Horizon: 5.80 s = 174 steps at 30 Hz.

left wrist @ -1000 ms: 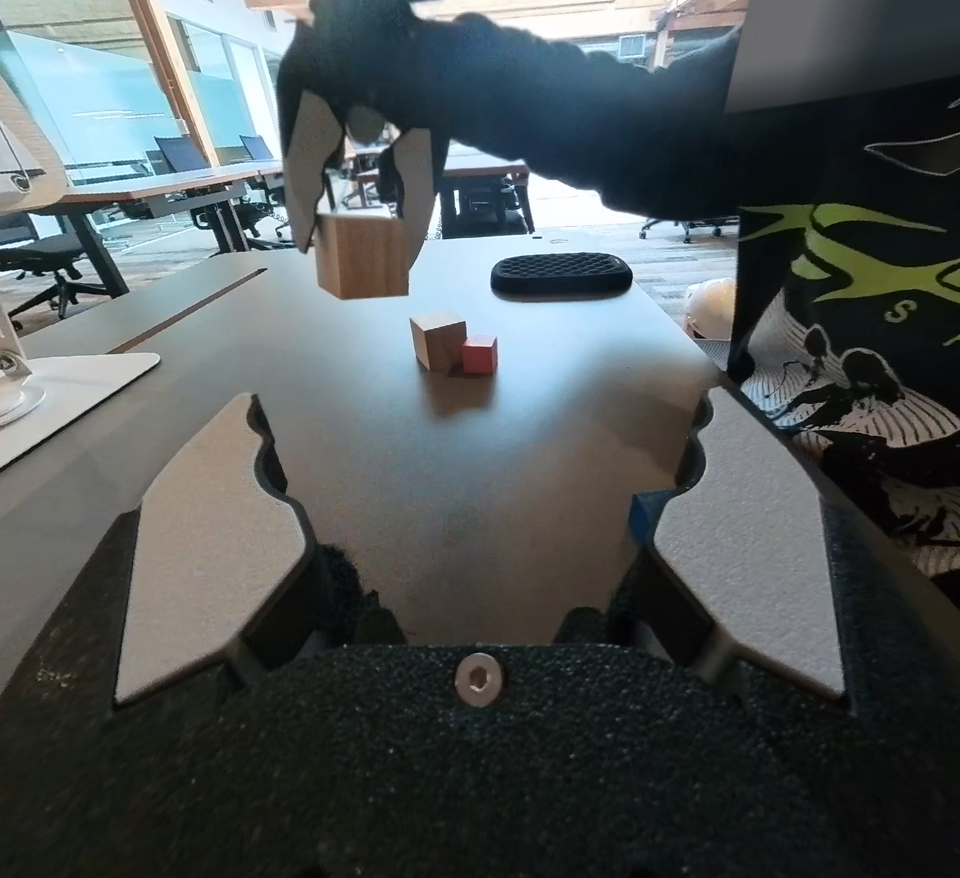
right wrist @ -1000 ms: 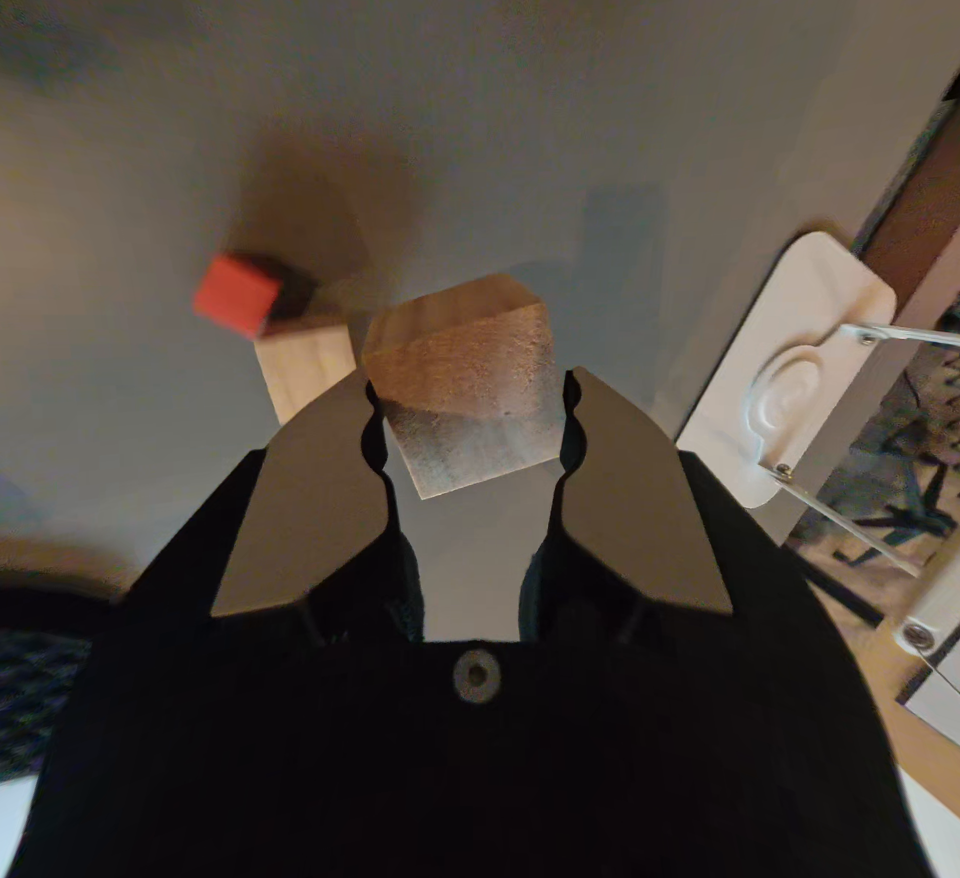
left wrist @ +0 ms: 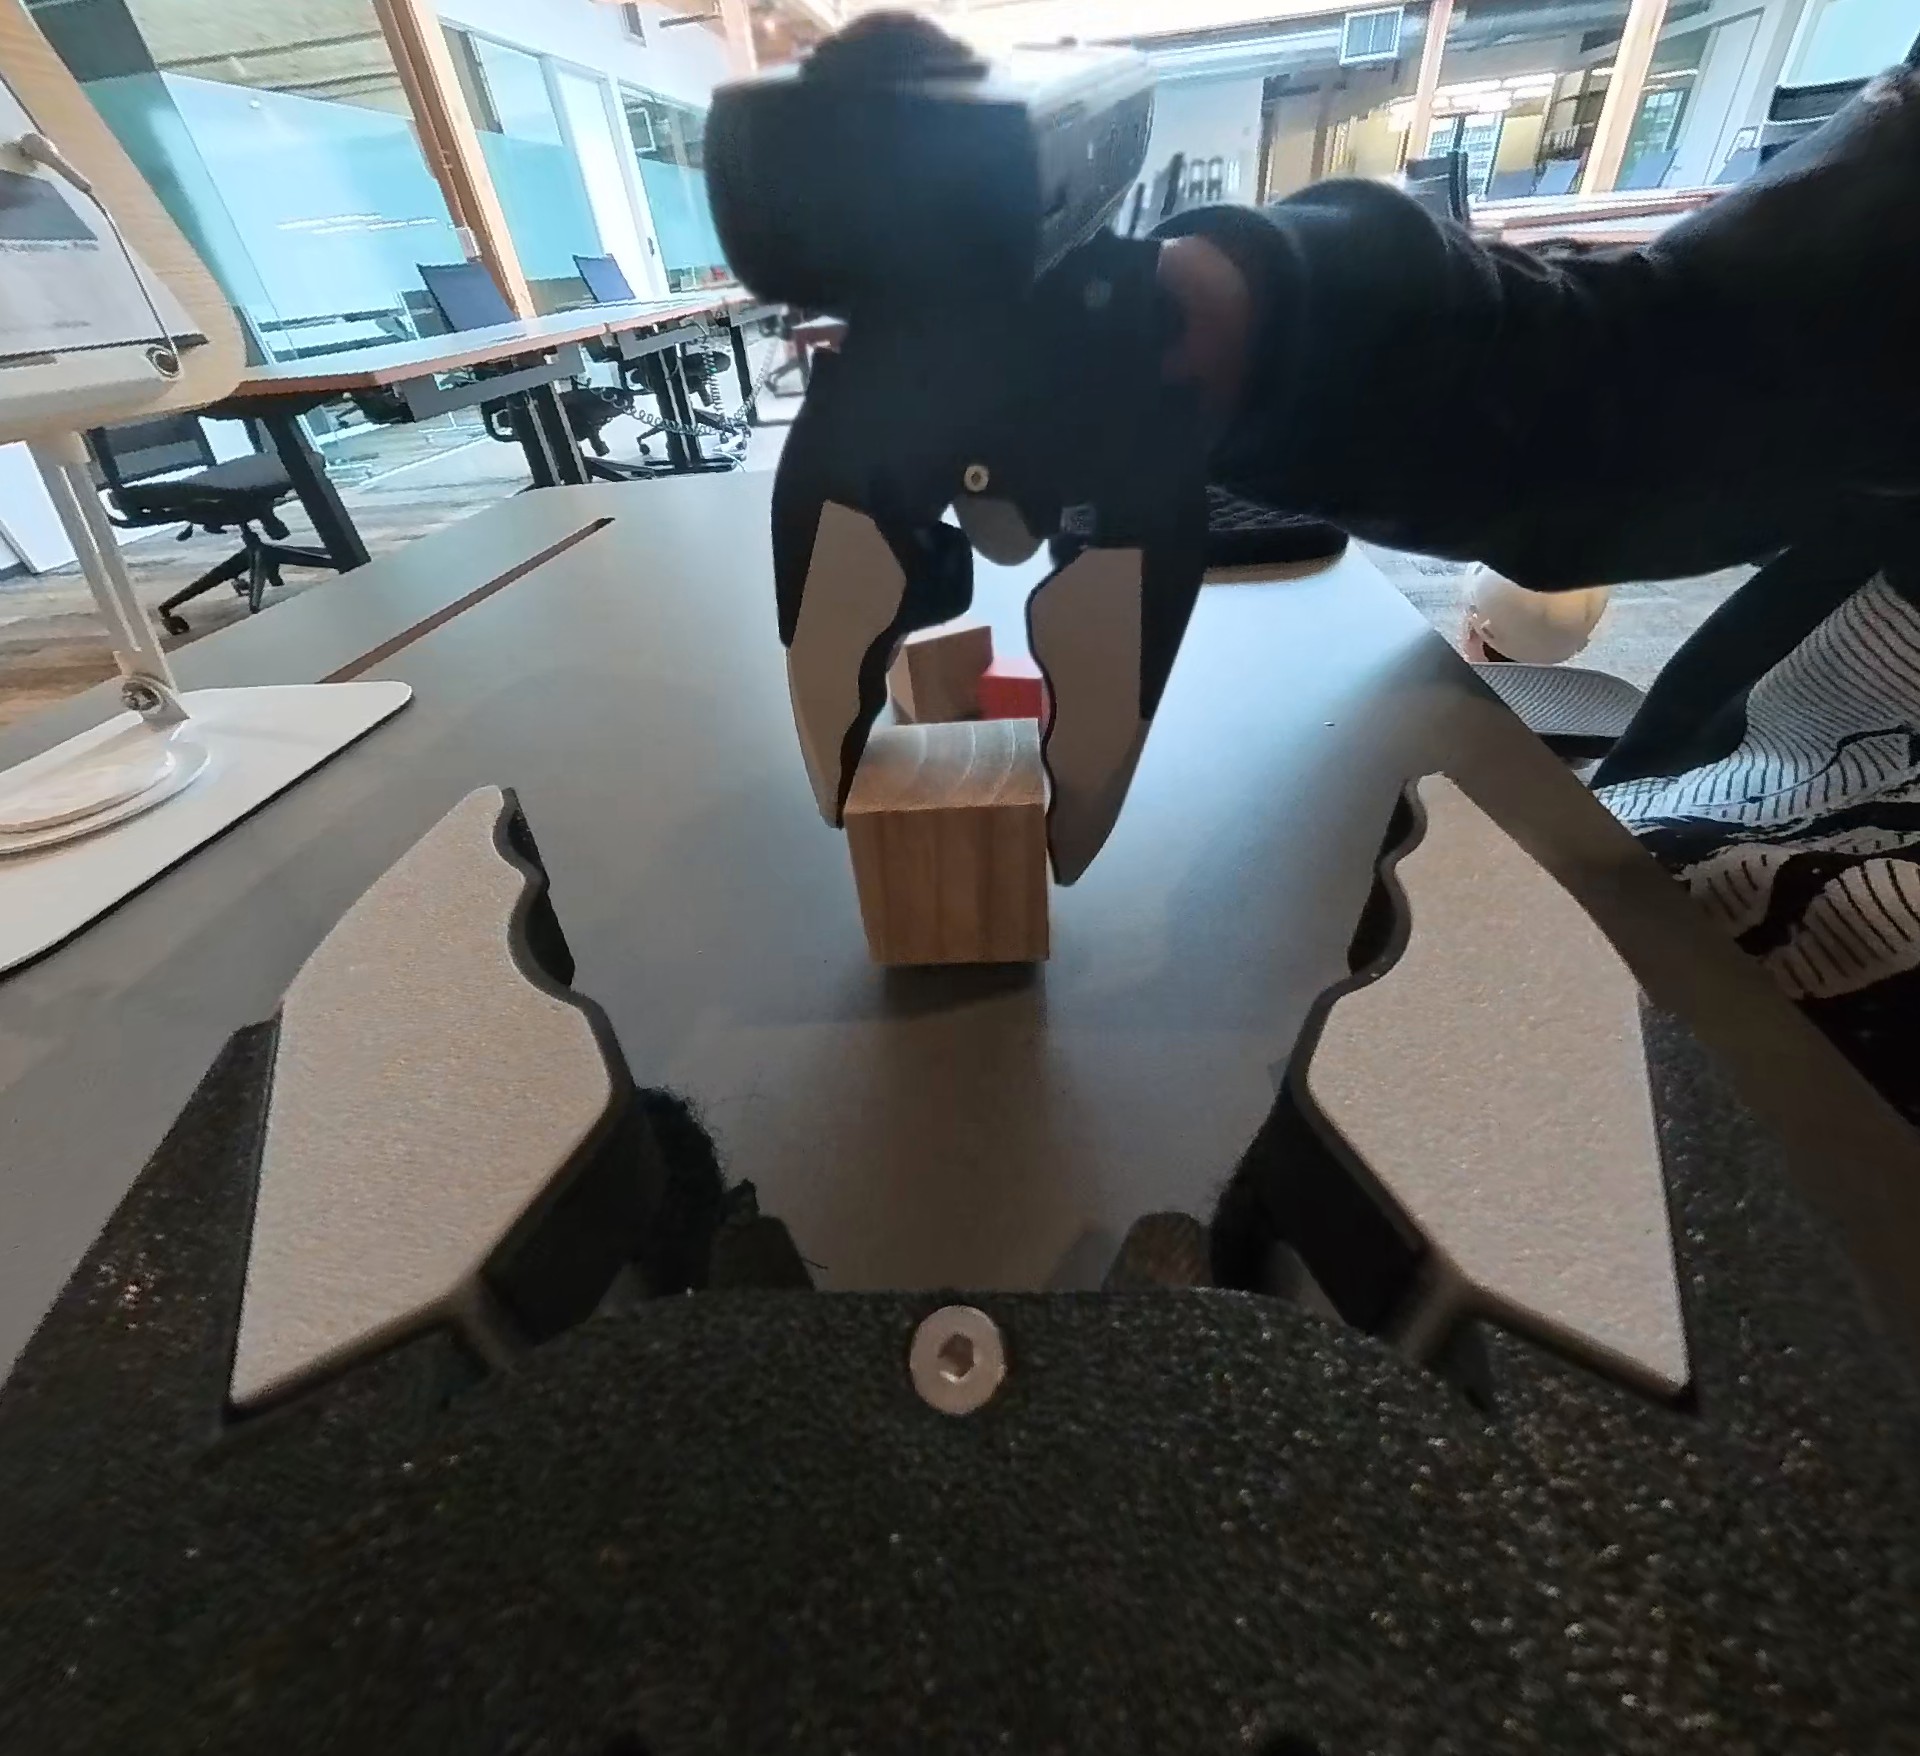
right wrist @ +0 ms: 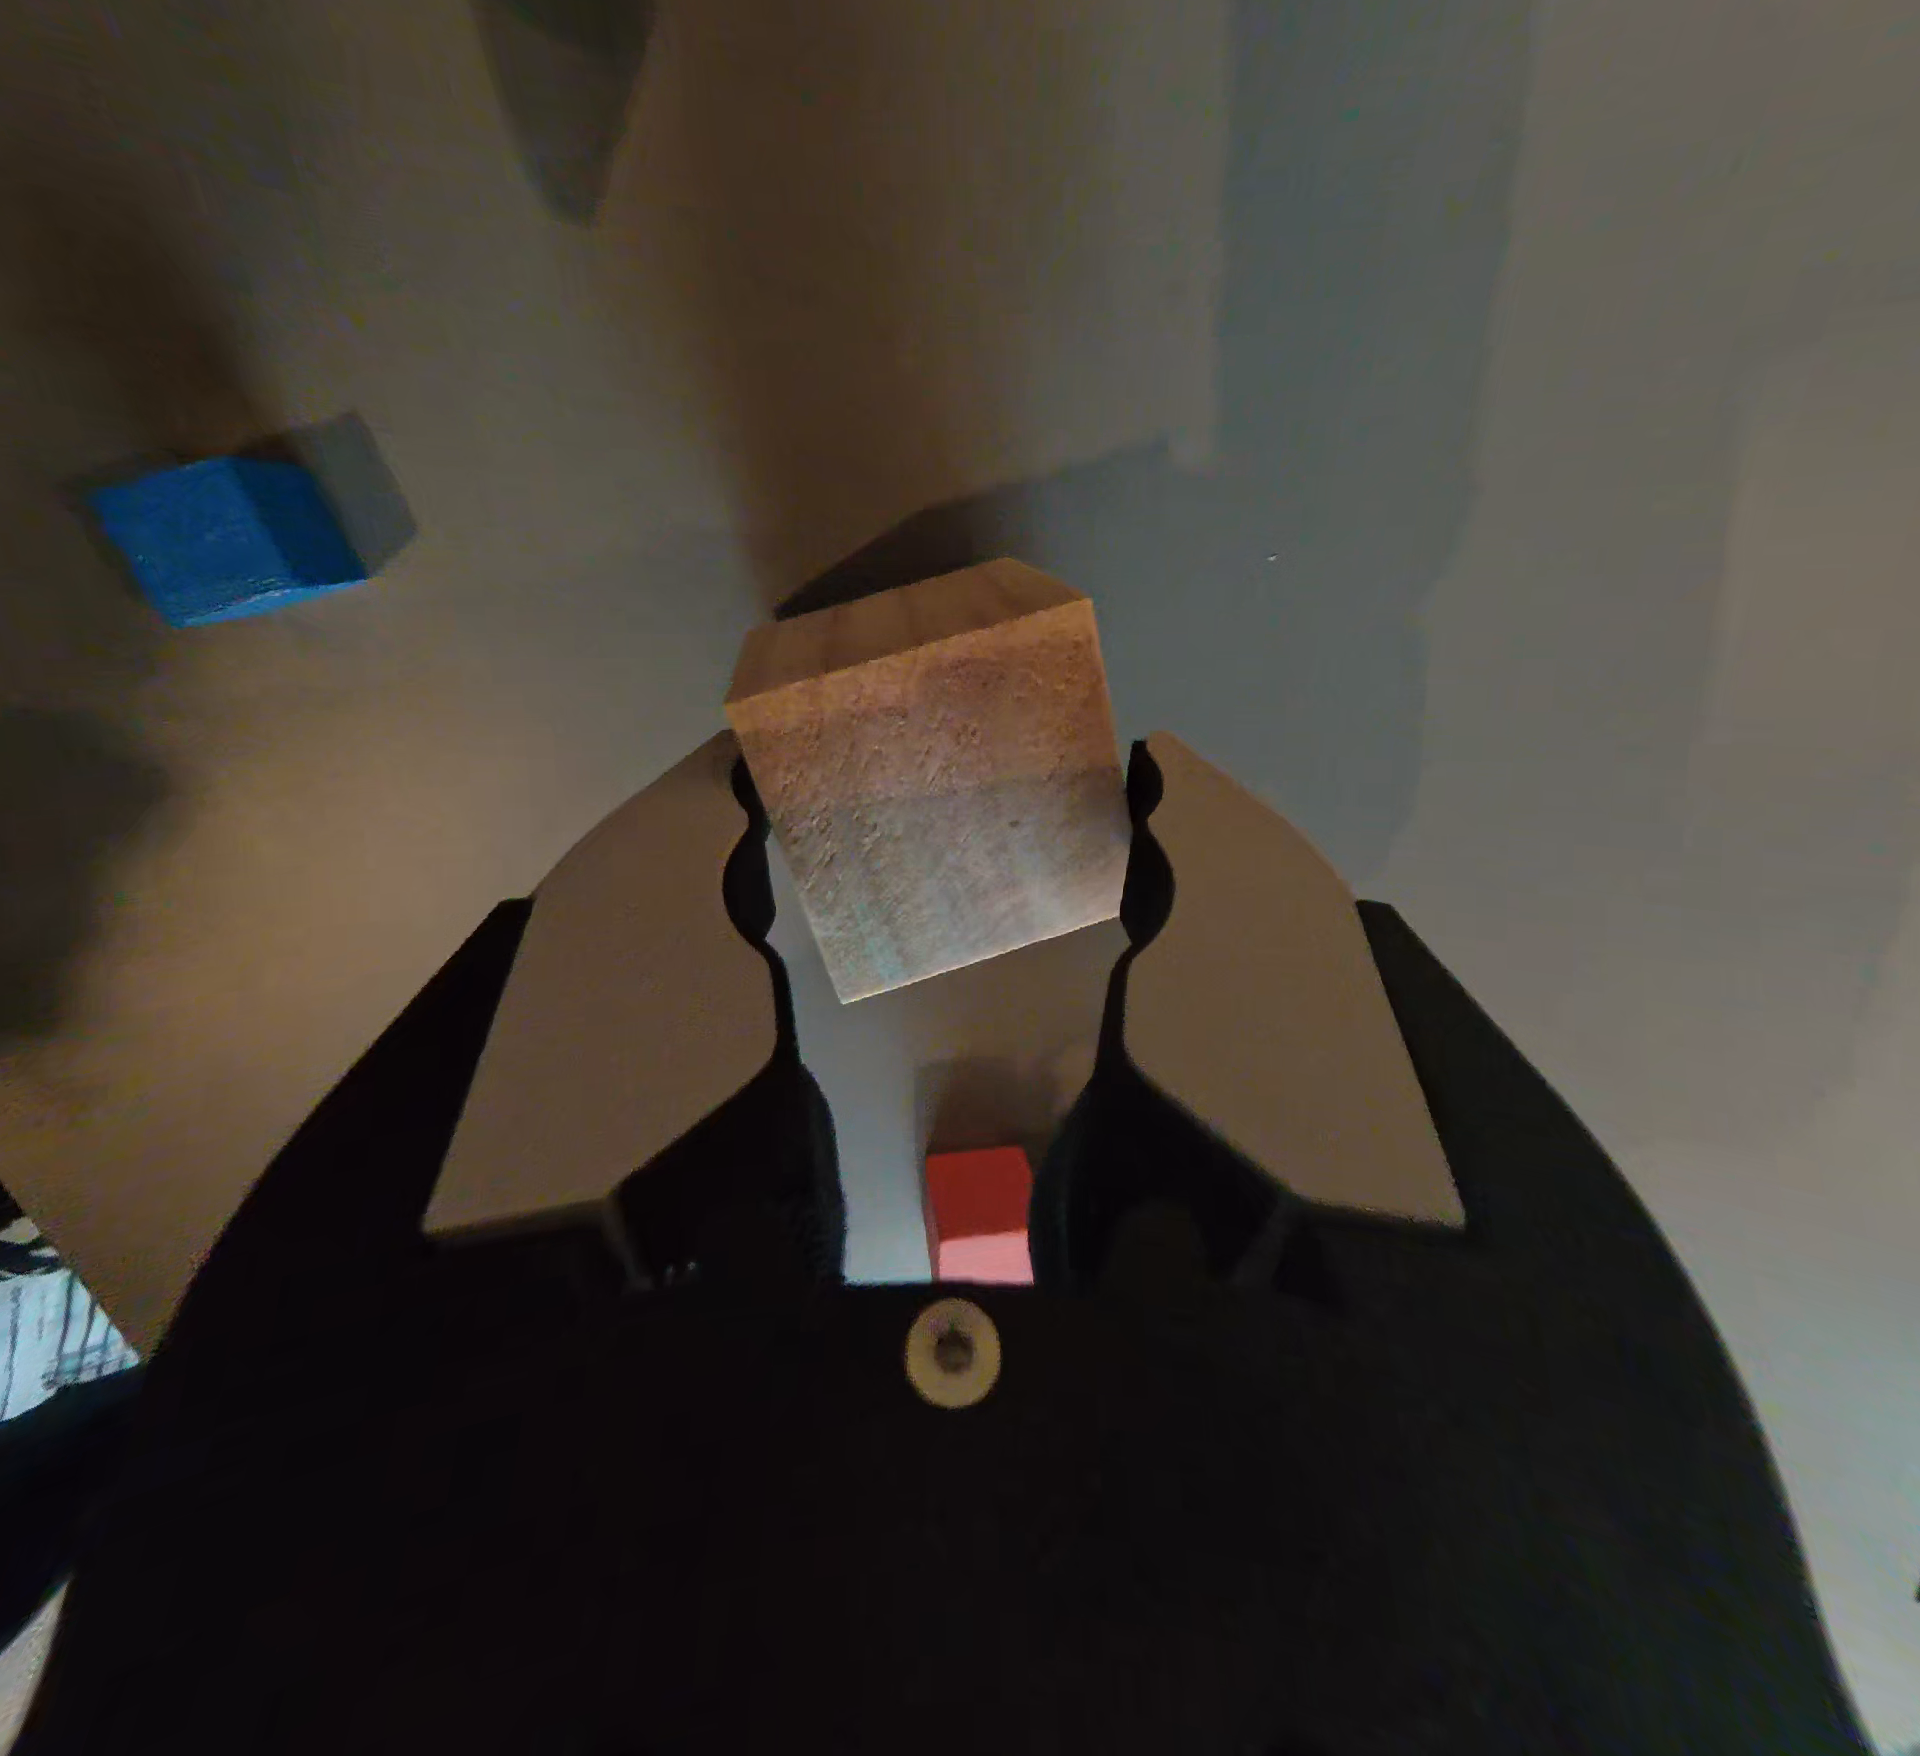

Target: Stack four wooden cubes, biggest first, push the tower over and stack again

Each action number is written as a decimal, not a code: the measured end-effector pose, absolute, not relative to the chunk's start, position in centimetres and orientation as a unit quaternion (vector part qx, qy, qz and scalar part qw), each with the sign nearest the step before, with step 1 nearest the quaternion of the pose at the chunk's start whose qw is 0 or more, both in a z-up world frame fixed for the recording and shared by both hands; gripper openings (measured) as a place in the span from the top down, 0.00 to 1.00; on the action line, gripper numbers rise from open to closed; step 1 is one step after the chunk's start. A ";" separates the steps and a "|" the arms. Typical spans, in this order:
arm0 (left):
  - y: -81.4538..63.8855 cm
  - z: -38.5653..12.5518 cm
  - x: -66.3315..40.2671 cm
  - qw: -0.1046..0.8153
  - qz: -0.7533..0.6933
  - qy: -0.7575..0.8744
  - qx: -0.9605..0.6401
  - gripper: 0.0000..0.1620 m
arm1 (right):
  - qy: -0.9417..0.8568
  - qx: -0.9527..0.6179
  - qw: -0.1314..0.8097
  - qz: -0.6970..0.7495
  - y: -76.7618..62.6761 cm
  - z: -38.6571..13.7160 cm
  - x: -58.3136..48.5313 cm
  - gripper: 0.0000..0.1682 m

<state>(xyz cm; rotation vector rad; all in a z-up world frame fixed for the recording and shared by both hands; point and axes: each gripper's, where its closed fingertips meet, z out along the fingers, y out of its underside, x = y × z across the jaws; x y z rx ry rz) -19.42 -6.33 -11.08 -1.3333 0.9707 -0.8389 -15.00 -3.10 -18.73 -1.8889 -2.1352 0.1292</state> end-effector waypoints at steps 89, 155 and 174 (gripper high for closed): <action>-6.3 -11.2 -19.3 0.596 -0.364 0.422 -0.579 0.11 | -0.802 -0.575 0.137 0.088 -3.4 -12.2 -14.6 0.60; -6.5 -11.4 -19.1 0.592 -0.361 0.431 -0.577 0.11 | -0.829 -0.519 0.165 0.131 -13.8 -13.6 -17.4 0.71; -6.6 -11.3 -19.2 0.592 -0.366 0.432 -0.574 0.11 | -0.811 -0.550 0.121 0.156 -14.3 -18.9 -16.2 0.87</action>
